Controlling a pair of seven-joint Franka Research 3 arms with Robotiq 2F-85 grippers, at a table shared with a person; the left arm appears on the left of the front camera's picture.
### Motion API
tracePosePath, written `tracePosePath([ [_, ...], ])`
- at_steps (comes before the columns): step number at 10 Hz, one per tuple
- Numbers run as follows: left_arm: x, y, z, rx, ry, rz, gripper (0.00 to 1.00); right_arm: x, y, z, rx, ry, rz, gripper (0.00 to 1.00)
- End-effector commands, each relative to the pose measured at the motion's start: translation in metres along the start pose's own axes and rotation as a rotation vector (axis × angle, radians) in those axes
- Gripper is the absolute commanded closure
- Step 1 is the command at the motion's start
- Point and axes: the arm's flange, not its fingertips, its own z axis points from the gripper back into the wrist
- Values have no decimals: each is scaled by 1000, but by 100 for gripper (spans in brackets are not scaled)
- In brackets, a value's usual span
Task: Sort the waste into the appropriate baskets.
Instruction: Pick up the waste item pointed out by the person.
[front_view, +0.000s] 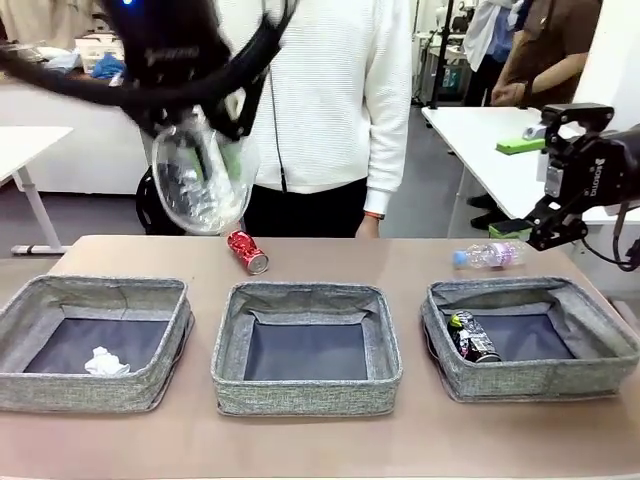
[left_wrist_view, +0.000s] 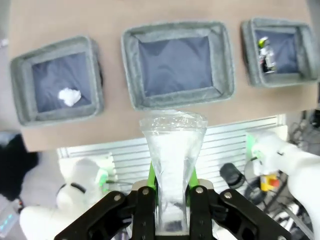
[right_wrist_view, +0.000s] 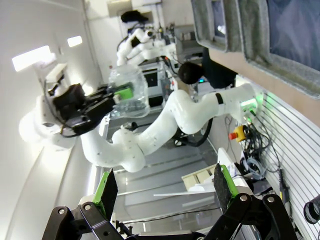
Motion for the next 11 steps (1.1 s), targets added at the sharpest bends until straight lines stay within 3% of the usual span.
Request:
tracePosePath([
  [1, 18, -24, 35, 22, 46, 29, 76, 0, 2, -1, 22, 0, 6, 0],
  [5, 29, -22, 46, -39, 100, 70, 76, 0, 2, -1, 22, 0, 6, 0],
  [10, 28, -26, 44, -23, 81, 36, 76, 0, 2, -1, 22, 0, 6, 0],
  [11, 27, -35, 48, -58, 30, 95, 76, 0, 2, -1, 22, 0, 6, 0],
])
